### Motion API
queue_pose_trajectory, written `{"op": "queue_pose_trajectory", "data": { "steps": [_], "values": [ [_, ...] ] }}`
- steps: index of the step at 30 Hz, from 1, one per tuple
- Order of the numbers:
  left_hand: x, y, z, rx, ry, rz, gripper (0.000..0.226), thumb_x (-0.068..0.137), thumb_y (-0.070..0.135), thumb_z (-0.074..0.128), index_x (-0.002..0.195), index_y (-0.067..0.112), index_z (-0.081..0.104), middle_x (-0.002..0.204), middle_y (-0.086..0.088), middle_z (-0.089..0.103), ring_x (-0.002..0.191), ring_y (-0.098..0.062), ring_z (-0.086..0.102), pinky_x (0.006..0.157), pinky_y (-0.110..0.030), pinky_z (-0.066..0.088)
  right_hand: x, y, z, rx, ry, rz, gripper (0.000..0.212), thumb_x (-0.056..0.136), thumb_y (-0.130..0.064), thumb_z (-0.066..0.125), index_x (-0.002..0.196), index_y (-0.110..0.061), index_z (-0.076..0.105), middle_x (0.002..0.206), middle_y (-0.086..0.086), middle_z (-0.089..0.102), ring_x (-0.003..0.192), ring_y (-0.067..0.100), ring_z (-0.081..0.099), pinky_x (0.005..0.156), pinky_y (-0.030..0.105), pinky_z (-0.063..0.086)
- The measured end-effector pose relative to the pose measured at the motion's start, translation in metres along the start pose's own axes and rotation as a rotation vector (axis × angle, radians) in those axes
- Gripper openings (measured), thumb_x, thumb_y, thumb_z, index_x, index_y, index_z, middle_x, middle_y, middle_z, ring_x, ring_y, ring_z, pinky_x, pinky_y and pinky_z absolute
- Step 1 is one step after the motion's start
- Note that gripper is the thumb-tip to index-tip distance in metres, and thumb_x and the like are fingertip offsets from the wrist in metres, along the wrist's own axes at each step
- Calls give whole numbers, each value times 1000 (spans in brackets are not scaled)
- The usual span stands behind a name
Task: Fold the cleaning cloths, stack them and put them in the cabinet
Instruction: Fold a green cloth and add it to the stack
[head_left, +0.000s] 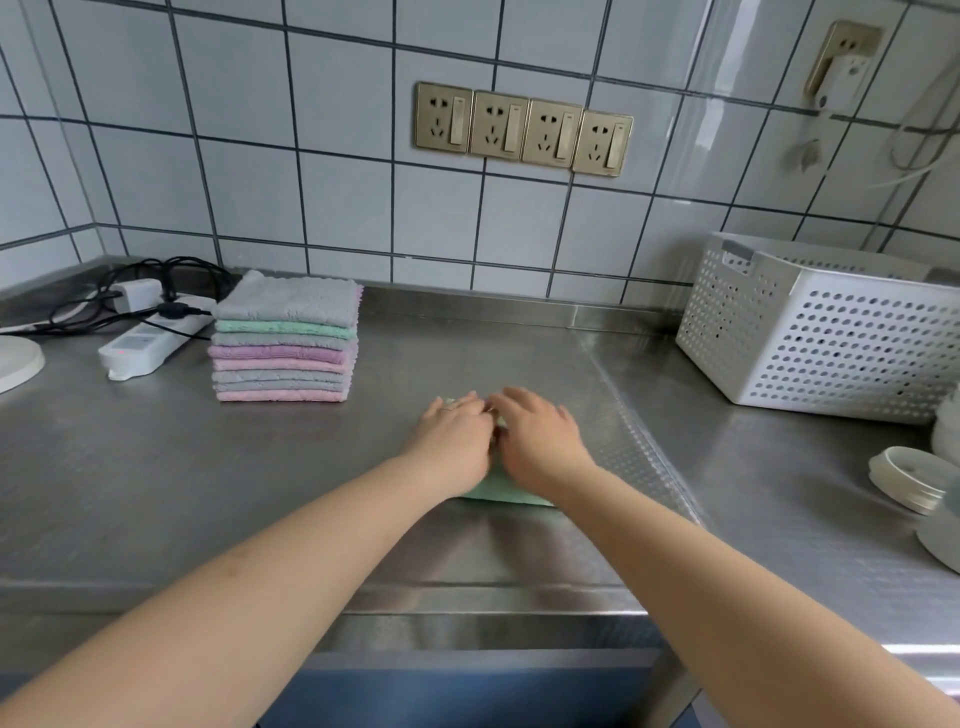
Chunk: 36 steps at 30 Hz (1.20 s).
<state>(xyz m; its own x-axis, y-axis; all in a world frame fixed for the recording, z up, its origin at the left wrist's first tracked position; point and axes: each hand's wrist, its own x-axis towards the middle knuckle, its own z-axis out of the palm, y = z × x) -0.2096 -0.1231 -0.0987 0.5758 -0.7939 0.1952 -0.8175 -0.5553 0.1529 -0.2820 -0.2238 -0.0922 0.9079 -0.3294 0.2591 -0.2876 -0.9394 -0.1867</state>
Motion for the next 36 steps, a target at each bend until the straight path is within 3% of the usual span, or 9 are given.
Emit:
{"op": "queue_pose_trajectory", "data": {
  "steps": [3,11,18,21,25,28,31,33,36],
  "values": [
    [0,0,9,-27,-152,-61,49,97,21,30,146,17,26,157,1,16,146,-15,9,117,-50,6,-4,0,20,28,-126,45,45,97,-25,29,142,-25,34,150,-4,34,140,14,27,112,48,20],
    [-2,-13,11,-57,-229,-231,59,96,45,23,150,26,8,159,5,-4,146,-14,1,116,-52,0,-13,13,17,-64,-238,208,60,95,-56,20,148,-29,17,159,-5,7,147,13,2,115,56,6],
    [-5,-14,11,-44,-238,-299,64,93,55,21,150,31,5,159,-5,-1,147,-19,0,116,-52,-2,-15,13,15,-46,-276,350,74,88,-70,18,150,-31,10,160,1,0,147,20,1,116,56,3],
    [-6,-14,12,-64,-194,-313,64,93,56,24,149,30,10,159,-4,8,146,-20,5,116,-51,2,-18,13,15,-23,-229,395,76,85,-72,20,148,-29,19,158,7,11,147,22,8,115,55,6],
    [-10,-25,5,-150,-94,-335,57,91,52,38,143,26,33,144,-3,43,136,-26,33,111,-45,27,-26,26,6,15,-114,368,67,89,-64,32,141,-22,35,145,4,42,139,23,29,113,56,14],
    [-15,-33,-7,-316,-90,-368,44,82,50,46,120,31,55,117,3,63,113,-25,56,95,-39,45,-34,33,-2,75,-86,341,60,91,-56,42,142,-25,34,140,1,48,132,23,40,114,51,19],
    [-19,-32,-14,-573,-70,-377,40,88,30,58,128,23,55,128,1,59,119,-17,54,104,-27,37,-39,34,-5,247,-55,328,60,90,-44,53,143,-25,32,138,2,49,123,22,48,105,40,37],
    [-20,-27,-18,-745,-34,-356,46,90,13,58,135,13,48,136,-6,52,127,-15,48,101,-18,33,-40,34,-8,343,-12,309,62,89,-34,59,144,-25,31,140,2,46,121,20,49,98,34,43],
    [-22,-23,-21,-905,50,-338,48,88,4,58,134,12,48,137,-4,50,128,-12,45,103,-20,33,-40,34,-10,502,59,321,63,88,-19,61,143,-27,32,140,3,42,122,20,49,92,44,50]
  ]
}}
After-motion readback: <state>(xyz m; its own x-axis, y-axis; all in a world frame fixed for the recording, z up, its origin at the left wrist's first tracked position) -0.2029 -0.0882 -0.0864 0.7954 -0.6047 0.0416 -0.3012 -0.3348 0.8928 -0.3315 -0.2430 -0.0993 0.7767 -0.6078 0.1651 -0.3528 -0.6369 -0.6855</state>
